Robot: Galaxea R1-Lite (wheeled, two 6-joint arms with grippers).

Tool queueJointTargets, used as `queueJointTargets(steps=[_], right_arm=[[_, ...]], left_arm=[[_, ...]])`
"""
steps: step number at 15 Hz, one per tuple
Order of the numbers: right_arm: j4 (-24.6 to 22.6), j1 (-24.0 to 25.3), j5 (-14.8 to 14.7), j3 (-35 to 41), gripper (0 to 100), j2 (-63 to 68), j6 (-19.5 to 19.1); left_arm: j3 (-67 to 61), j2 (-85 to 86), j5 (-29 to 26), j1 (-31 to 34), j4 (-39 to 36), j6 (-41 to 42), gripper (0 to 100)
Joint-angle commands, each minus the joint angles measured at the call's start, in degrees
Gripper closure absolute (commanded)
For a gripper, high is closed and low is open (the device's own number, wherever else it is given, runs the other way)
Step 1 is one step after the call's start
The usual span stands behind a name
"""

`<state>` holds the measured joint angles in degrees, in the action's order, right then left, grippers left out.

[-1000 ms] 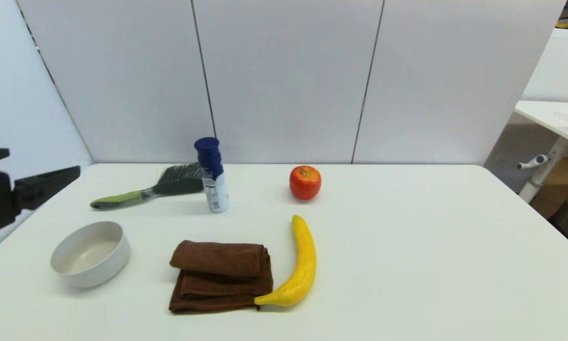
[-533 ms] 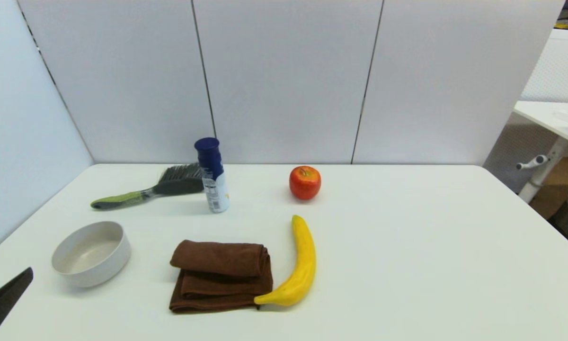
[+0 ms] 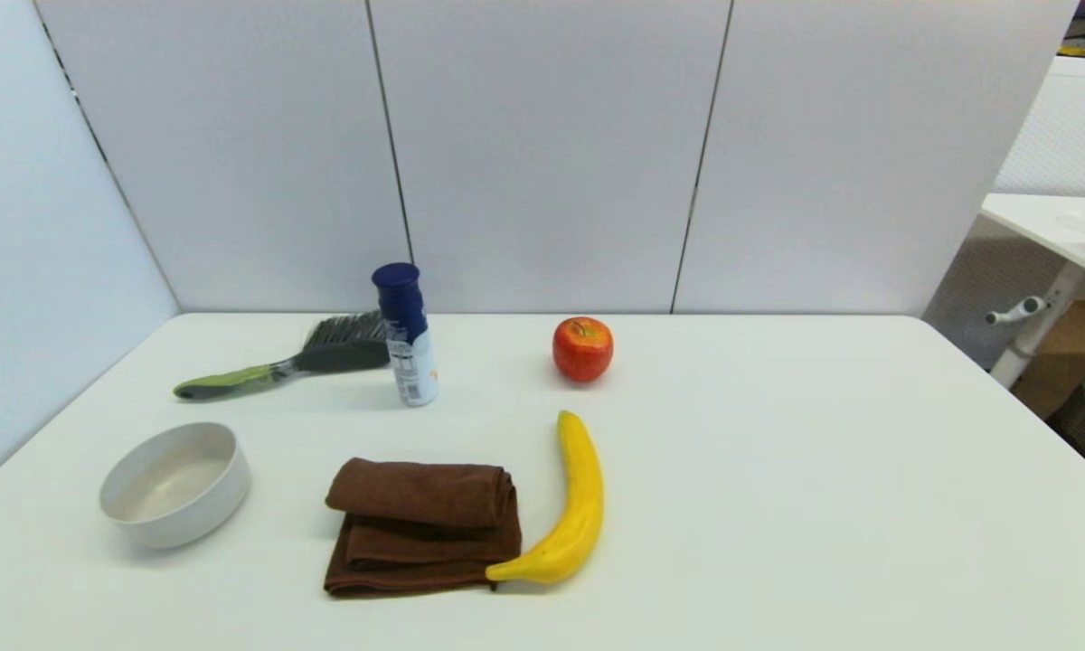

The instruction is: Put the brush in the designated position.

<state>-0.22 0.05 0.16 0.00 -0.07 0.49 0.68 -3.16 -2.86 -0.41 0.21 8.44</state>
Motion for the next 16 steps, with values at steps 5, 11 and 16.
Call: queueJointTargets(steps=[5, 11, 16], right_arm=[[0.0, 0.0, 0.0, 0.0, 0, 0.1, 0.0], [0.0, 0.0, 0.0, 0.0, 0, 0.1, 0.0], [0.0, 0.0, 0.0, 0.0, 0, 0.1, 0.0]], left_arm=[[-0.7, 3.2, 0.1, 0.2, 0.1, -4.0, 0], [-0.7, 3.2, 2.0, 0.2, 0.1, -7.3, 0], [-0.7, 3.2, 2.1, 0.2, 0.1, -7.3, 0]])
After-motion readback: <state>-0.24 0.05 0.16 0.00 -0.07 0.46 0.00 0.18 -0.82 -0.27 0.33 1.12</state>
